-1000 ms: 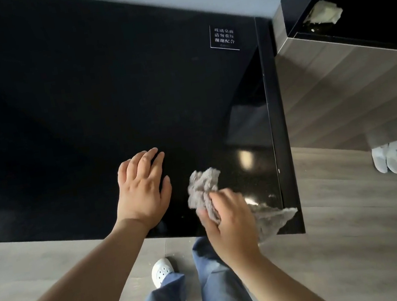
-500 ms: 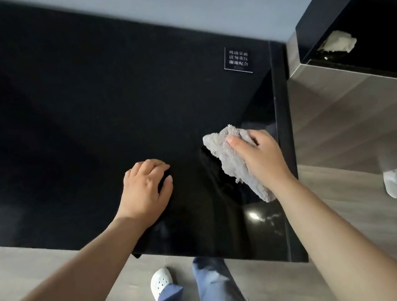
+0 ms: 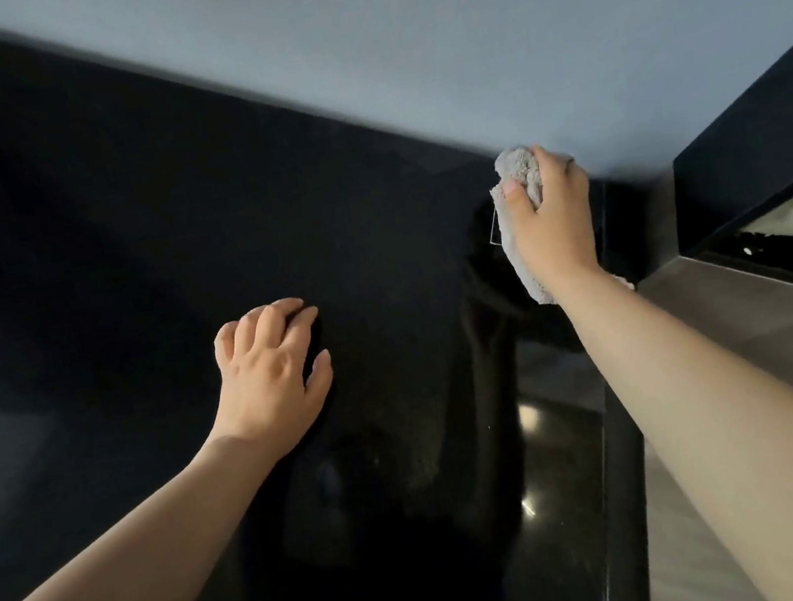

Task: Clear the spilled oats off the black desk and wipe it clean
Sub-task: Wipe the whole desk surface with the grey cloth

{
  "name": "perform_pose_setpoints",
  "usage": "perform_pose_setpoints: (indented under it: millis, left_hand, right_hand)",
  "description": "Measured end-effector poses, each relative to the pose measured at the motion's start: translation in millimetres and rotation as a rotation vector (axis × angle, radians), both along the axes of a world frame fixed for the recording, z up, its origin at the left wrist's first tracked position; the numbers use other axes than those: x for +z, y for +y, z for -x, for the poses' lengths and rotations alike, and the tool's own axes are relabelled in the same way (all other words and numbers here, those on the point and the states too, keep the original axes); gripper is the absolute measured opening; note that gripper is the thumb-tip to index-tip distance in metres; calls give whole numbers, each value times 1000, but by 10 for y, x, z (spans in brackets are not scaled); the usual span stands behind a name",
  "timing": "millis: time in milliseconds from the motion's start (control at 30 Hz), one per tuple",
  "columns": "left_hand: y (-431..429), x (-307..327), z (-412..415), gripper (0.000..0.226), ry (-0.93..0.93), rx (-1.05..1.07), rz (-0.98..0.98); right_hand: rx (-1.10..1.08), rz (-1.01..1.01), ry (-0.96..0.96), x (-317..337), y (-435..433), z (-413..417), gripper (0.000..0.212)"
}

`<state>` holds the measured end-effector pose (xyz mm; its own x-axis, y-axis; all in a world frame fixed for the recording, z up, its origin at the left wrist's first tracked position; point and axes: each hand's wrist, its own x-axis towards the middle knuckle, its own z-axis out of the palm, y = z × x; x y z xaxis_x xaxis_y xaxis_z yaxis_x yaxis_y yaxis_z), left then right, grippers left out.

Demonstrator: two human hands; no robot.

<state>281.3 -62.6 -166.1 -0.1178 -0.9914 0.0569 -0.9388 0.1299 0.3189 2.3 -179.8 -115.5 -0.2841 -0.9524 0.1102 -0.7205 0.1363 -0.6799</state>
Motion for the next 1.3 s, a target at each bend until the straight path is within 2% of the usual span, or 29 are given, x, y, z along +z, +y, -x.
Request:
perform_pose_setpoints:
  millis: [133, 233, 400, 500, 600, 667, 733, 800, 867, 933, 1033, 1100, 1300]
  left_hand:
    - [-305, -82, 118, 62, -76, 29, -2]
    - [-384, -157, 152, 62, -57, 63, 34]
    - [-518, -265, 201, 60, -42, 125, 41]
    - [-556, -330, 186, 60, -61, 116, 15]
    - [-591, -336, 143, 60, -77, 109, 7]
    - [-608, -328, 167, 60, -73, 111, 4]
    - [-601, -317, 225, 59, -60, 108, 7]
    - [-597, -305, 274, 59, -51, 102, 14]
    - [-599, -291, 284, 58, -54, 95, 10]
    - [-613, -275, 255, 58, -49, 101, 17]
    - [-580, -273, 220, 58, -54, 106, 21]
    - [-558, -272, 217, 58, -56, 104, 24]
    - [-555, -283, 209, 57, -56, 97, 31]
  right_hand:
    - [-2, -29, 165, -339, -701, 180, 39]
    - [-34, -10, 344, -580, -997, 191, 33]
    - [9, 59, 462, -842, -1285, -52, 35]
    - [154, 111, 432, -906, -1055, -208, 32]
    - [360, 182, 305, -895, -410, -464, 24]
    - [458, 155, 214, -825, -37, -534, 20]
    - [458, 64, 37, -674, 70, -441, 23]
    - [378, 109, -53, -491, -94, -296, 25]
    - [245, 153, -16, -390, -443, -143, 37]
    - [126, 114, 26, -439, -840, -59, 49]
    - [44, -32, 344, -720, -1086, -103, 57]
    - [57, -35, 411, -833, -1033, -145, 59]
    - [158, 357, 341, -855, -591, -74, 47]
